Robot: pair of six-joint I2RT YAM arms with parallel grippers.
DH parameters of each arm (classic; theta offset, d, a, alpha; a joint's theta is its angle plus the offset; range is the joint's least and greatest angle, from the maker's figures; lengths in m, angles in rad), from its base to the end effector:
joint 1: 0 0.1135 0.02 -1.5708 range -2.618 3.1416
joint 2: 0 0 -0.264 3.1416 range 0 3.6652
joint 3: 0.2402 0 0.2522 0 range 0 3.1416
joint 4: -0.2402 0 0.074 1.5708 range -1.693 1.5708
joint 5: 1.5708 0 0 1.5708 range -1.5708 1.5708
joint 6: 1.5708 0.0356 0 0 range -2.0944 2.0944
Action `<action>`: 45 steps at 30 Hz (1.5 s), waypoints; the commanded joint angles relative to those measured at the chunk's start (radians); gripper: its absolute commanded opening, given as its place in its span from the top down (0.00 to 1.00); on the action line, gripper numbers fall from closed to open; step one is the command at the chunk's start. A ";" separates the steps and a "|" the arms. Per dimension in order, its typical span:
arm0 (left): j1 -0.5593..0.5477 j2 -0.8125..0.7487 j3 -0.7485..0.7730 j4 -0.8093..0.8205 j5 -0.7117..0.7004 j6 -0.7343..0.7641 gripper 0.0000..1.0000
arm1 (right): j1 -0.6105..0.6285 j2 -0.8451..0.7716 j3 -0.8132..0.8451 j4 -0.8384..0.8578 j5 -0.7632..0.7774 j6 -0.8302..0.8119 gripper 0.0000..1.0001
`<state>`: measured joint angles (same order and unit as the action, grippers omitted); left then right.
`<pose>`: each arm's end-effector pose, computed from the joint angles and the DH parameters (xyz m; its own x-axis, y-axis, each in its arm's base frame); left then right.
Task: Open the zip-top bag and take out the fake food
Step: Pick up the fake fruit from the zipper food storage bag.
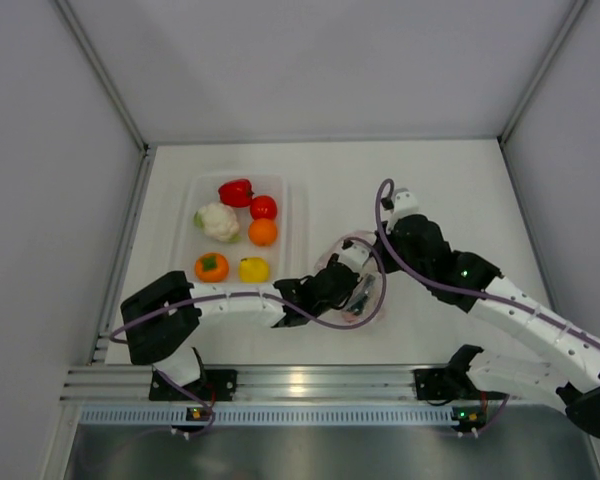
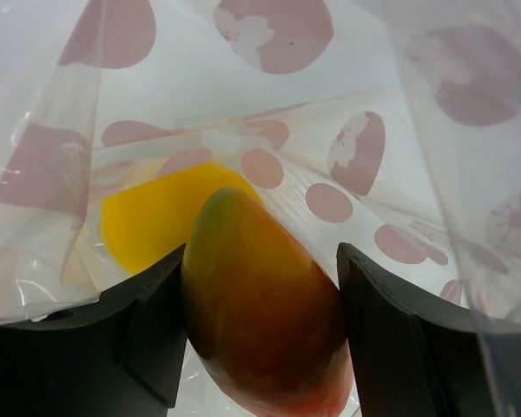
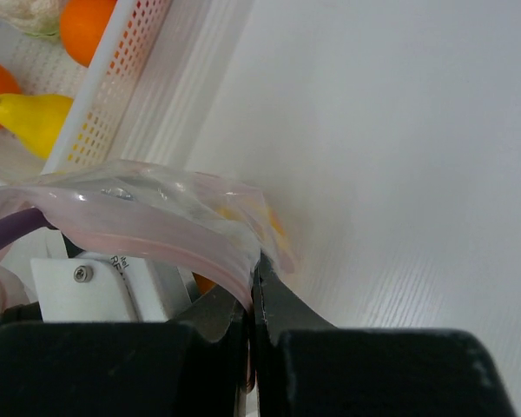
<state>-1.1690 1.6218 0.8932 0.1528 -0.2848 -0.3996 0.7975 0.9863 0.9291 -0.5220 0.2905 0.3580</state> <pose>0.1449 -0.3154 0.1999 -0.5039 0.2313 -0.8322 0.6460 0.7405 -0.1854 0.1559 0.1452 0.3204 -0.5397 -0.0722 -0.8388 -0.3514 0.9247 0.1464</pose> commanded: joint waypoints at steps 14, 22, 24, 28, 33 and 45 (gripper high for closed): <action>-0.052 -0.100 -0.056 0.169 0.245 0.226 1.00 | -0.113 0.032 0.100 -0.058 -0.057 -0.146 1.00; -0.063 -0.184 -0.131 0.255 0.090 0.271 1.00 | -0.127 0.132 0.083 -0.056 -0.283 -0.189 1.00; -0.064 -0.177 -0.129 0.255 -0.017 0.274 1.00 | -0.116 0.141 0.070 -0.068 -0.315 -0.198 1.00; -0.064 -0.139 -0.091 0.255 -0.167 0.289 1.00 | -0.066 0.153 0.062 -0.114 -0.324 -0.223 1.00; -0.064 -0.079 -0.034 0.217 -0.325 0.292 1.00 | -0.029 0.095 0.053 -0.157 -0.245 -0.232 1.00; -0.063 0.019 0.042 0.122 -0.467 0.249 1.00 | -0.030 -0.004 0.059 -0.257 -0.103 -0.211 1.00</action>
<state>-1.2472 1.6245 0.8913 0.2768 -0.6559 -0.1287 0.7532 1.0168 0.9878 -0.6933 0.1455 0.1493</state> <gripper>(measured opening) 0.639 0.005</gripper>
